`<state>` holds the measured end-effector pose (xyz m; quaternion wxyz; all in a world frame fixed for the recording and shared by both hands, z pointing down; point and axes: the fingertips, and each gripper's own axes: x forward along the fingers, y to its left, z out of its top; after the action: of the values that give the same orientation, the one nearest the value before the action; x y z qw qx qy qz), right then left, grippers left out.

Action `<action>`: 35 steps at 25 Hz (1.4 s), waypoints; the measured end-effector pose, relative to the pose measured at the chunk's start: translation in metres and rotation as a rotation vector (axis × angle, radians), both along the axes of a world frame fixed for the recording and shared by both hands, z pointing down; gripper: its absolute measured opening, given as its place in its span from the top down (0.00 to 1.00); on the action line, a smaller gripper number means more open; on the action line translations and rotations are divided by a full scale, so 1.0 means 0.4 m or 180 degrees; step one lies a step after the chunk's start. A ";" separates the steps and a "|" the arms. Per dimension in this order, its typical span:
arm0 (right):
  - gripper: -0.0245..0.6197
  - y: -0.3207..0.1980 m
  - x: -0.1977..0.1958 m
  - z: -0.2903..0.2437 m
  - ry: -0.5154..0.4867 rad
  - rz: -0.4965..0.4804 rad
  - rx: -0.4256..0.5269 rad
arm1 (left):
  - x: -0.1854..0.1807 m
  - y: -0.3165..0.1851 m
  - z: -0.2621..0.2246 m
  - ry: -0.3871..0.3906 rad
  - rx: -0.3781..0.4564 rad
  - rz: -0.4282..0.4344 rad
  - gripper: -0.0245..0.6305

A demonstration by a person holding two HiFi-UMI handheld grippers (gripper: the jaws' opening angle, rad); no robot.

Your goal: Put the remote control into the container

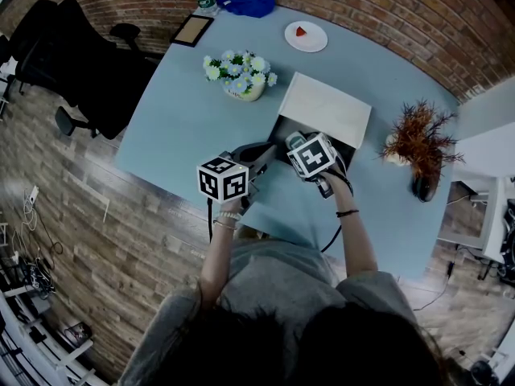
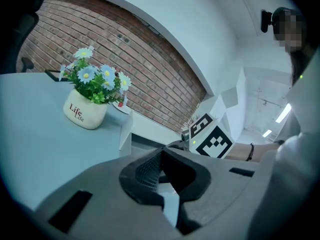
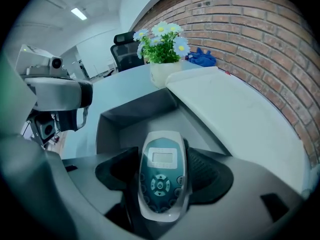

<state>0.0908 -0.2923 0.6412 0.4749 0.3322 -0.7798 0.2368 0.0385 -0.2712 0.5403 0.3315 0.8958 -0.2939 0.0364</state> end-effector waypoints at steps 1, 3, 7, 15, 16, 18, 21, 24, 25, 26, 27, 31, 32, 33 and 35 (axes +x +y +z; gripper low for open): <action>0.52 0.002 0.001 -0.002 -0.0032 0.0045 -0.0007 | 0.003 0.001 -0.001 0.0003 0.0001 0.0006 0.96; 0.52 -0.007 0.006 -0.008 -0.0059 0.0103 0.0060 | 0.008 0.005 -0.002 0.0008 0.0007 0.0023 0.96; 0.50 -0.006 0.015 -0.016 -0.0113 0.0127 0.0123 | 0.011 0.011 -0.003 0.0009 0.0011 0.0048 0.96; 0.50 0.003 0.027 -0.044 -0.0265 0.0234 0.0246 | 0.021 0.016 -0.012 0.0020 0.0048 0.0086 0.96; 0.50 0.004 0.029 -0.048 -0.0282 0.0254 0.0265 | 0.020 0.016 -0.013 0.0015 0.0058 0.0076 0.96; 0.50 0.004 0.030 -0.060 -0.0338 0.0294 0.0312 | 0.017 0.013 -0.016 0.0003 0.0082 0.0048 0.96; 0.50 0.000 0.034 -0.078 -0.0422 0.0375 0.0384 | 0.019 0.013 -0.022 0.0011 0.0114 0.0081 0.96; 0.51 0.000 0.036 -0.098 -0.0511 0.0434 0.0448 | 0.025 0.016 -0.029 0.0003 0.0161 0.0167 0.96; 0.53 0.000 0.035 -0.107 -0.0558 0.0460 0.0480 | 0.026 0.015 -0.032 0.0003 0.0180 0.0182 0.96; 0.57 -0.001 0.034 -0.118 -0.0603 0.0488 0.0520 | 0.026 0.014 -0.036 0.0007 0.0200 0.0194 0.96; 0.62 -0.002 0.033 -0.129 -0.0644 0.0515 0.0566 | 0.026 0.012 -0.041 0.0010 0.0219 0.0205 0.96; 0.78 -0.007 0.031 -0.170 -0.0782 0.0602 0.0733 | 0.029 0.009 -0.055 -0.0009 0.0288 0.0243 0.96; 0.79 -0.007 0.029 -0.180 -0.0814 0.0620 0.0765 | 0.030 0.010 -0.059 -0.0016 0.0304 0.0256 0.96; 0.81 -0.007 0.028 -0.189 -0.0850 0.0639 0.0795 | 0.032 0.012 -0.062 -0.0026 0.0320 0.0272 0.96; 0.86 -0.008 0.024 -0.207 -0.0943 0.0680 0.0851 | 0.038 0.019 -0.066 -0.0042 0.0353 0.0314 0.96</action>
<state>0.1004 -0.2955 0.5586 0.2791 0.4344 -0.8259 0.2265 0.0537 -0.2637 0.5139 0.2773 0.9259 -0.2531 0.0423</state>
